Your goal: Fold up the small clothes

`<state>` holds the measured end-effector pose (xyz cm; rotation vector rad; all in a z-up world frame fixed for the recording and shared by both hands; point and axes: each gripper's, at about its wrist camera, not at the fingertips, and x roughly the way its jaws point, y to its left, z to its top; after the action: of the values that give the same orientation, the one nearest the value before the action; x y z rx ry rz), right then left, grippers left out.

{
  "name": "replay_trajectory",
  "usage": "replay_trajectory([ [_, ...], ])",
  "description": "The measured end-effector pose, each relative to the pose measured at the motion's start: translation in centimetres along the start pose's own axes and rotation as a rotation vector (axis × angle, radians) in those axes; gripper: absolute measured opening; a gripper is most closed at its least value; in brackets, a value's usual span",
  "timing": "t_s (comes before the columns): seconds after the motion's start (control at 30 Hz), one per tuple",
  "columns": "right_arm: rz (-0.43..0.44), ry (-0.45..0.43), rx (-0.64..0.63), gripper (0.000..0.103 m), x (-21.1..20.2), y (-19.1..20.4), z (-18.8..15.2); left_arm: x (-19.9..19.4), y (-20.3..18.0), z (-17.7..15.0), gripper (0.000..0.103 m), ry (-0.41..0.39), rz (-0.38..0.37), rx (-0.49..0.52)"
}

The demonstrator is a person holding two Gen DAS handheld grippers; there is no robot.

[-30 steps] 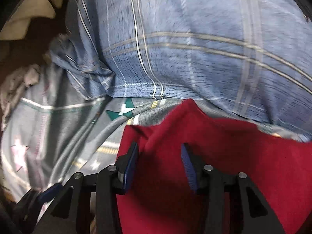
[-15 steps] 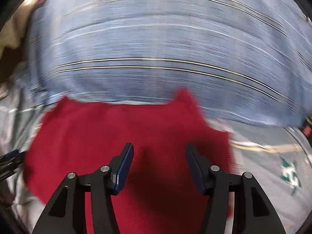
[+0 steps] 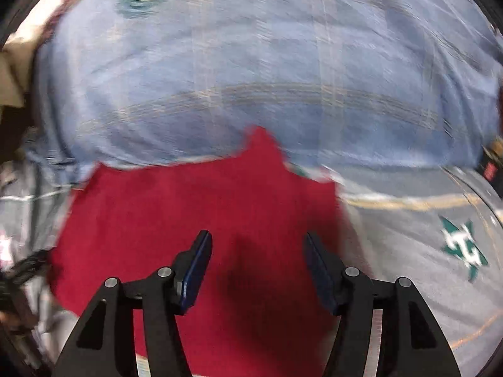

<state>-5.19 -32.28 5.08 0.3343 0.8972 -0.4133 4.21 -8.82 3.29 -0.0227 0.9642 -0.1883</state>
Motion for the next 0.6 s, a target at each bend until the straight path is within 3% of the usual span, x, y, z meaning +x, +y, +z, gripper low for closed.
replay_trajectory([
  [0.1, 0.150, 0.054, -0.063, 0.071, 1.6, 5.3, 1.3, 0.0, 0.3, 0.0, 0.076, 0.009, -0.015, -0.012],
  [0.2, 0.222, 0.126, -0.148, 0.073, 4.4, 11.3, 1.7, 0.1, 0.5, 0.1, 0.076, 0.015, -0.012, -0.020],
  [0.3, 0.241, 0.167, -0.244, 0.073, 7.3, 16.5, 1.8, 0.4, 0.5, 0.1, 0.076, 0.021, -0.010, -0.024],
  [0.4, 0.275, 0.200, -0.255, 0.073, 9.8, 19.6, 2.0, 0.4, 0.4, 0.1, 0.076, 0.018, -0.006, -0.013],
  [0.6, 0.261, 0.258, -0.265, 0.079, 13.3, 22.9, 2.3, 0.9, 0.5, 0.3, 0.077, 0.030, -0.008, -0.020],
])
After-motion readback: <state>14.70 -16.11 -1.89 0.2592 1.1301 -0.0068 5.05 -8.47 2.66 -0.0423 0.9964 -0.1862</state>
